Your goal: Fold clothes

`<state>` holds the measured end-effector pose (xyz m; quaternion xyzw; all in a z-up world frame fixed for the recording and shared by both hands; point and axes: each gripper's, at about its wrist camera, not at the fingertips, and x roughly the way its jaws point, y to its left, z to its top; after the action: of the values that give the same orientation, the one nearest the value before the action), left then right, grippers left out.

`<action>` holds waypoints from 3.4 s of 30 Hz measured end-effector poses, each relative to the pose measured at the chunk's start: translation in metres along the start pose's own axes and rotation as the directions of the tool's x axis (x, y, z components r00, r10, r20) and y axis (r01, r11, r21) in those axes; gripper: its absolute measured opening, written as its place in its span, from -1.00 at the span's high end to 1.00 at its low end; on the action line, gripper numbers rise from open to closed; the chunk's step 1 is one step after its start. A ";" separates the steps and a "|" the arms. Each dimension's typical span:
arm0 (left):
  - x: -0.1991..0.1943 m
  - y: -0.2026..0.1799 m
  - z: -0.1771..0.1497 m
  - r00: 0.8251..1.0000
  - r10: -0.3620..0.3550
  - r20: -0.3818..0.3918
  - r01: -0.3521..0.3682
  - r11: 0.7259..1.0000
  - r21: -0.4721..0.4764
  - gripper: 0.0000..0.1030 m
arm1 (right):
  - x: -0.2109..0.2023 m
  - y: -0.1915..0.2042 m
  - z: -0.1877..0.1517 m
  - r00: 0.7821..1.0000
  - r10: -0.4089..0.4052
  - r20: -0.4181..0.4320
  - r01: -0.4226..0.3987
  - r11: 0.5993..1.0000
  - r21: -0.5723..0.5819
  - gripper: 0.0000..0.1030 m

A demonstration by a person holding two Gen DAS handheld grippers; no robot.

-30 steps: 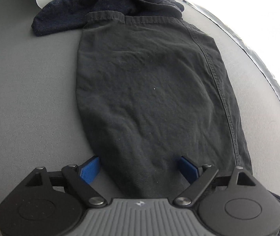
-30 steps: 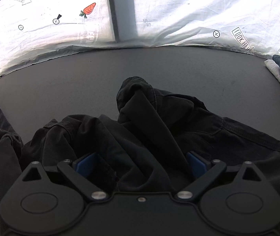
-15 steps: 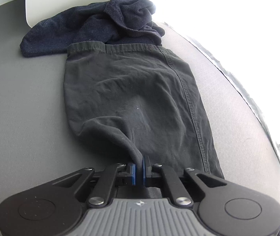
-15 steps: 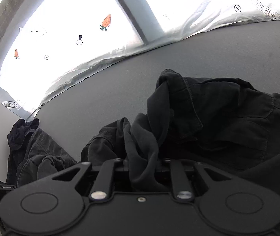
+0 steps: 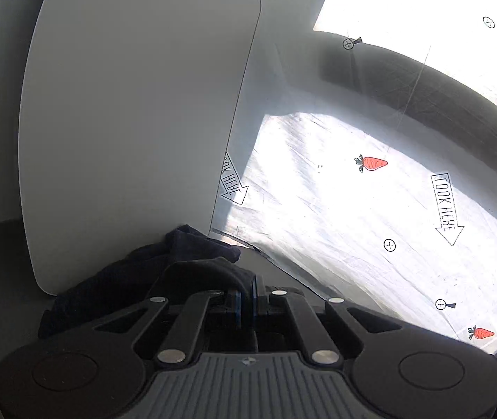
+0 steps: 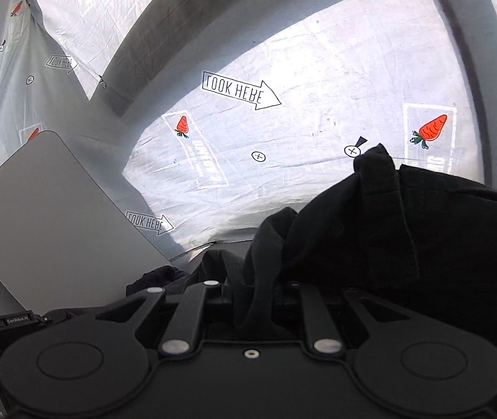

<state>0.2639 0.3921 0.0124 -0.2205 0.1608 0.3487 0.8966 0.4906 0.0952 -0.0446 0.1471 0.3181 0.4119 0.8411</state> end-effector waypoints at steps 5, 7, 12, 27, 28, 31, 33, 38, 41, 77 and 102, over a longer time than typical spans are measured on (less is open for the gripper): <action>0.007 0.020 -0.002 0.999 0.050 -0.010 -0.050 0.999 0.003 0.90 | 0.039 0.004 -0.028 0.984 -0.124 -0.124 0.127 0.992 0.010 0.04; 0.009 0.027 -0.012 0.998 0.042 -0.038 -0.042 0.999 -0.011 0.90 | 0.031 -0.007 -0.046 0.975 -0.171 -0.141 0.175 0.985 0.013 -0.06; 0.006 0.021 -0.035 0.997 -0.019 -0.074 0.018 1.000 -0.015 0.90 | -0.036 -0.074 -0.087 0.955 -0.250 -0.162 0.281 0.937 0.207 -0.06; -0.068 -0.141 -0.098 0.896 -0.416 -0.154 0.442 0.871 0.216 0.91 | -0.211 -0.158 -0.162 0.871 -0.485 -0.076 0.448 0.722 0.527 -0.15; -0.074 -0.151 -0.104 0.884 -0.438 -0.166 0.467 0.854 0.229 0.91 | -0.217 -0.160 -0.164 0.869 -0.490 -0.071 0.448 0.718 0.533 -0.15; -0.091 -0.176 -0.124 0.841 -0.500 -0.207 0.540 0.806 0.245 0.91 | -0.232 -0.165 -0.166 0.863 -0.501 -0.062 0.452 0.711 0.539 -0.15; -0.104 -0.189 -0.136 0.807 -0.542 -0.234 0.589 0.767 0.256 0.91 | -0.240 -0.168 -0.168 0.863 -0.501 -0.060 0.449 0.708 0.545 -0.15; -0.124 -0.221 -0.177 0.718 -0.602 -0.348 0.692 0.672 0.265 0.91 | -0.253 -0.173 -0.170 0.866 -0.495 -0.069 0.450 0.711 0.540 -0.15; -0.117 -0.231 -0.205 0.675 -0.590 -0.442 0.719 0.660 0.217 0.91 | -0.259 -0.175 -0.171 0.869 -0.490 -0.075 0.452 0.721 0.525 -0.15; -0.123 -0.133 -0.220 0.593 -0.590 -0.549 0.641 0.758 -0.122 0.06 | -0.191 -0.070 -0.197 0.959 -0.198 -0.202 0.233 0.957 0.171 -0.18; -0.038 -0.181 -0.210 0.577 -0.607 -0.546 0.537 0.786 -0.306 0.65 | -0.153 -0.141 -0.240 0.950 0.225 0.217 -0.252 0.135 0.958 0.20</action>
<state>0.3344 0.1450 -0.0980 -0.4096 0.3465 -0.0442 0.8428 0.3479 -0.1155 -0.2339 0.7021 0.4707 0.2390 0.4779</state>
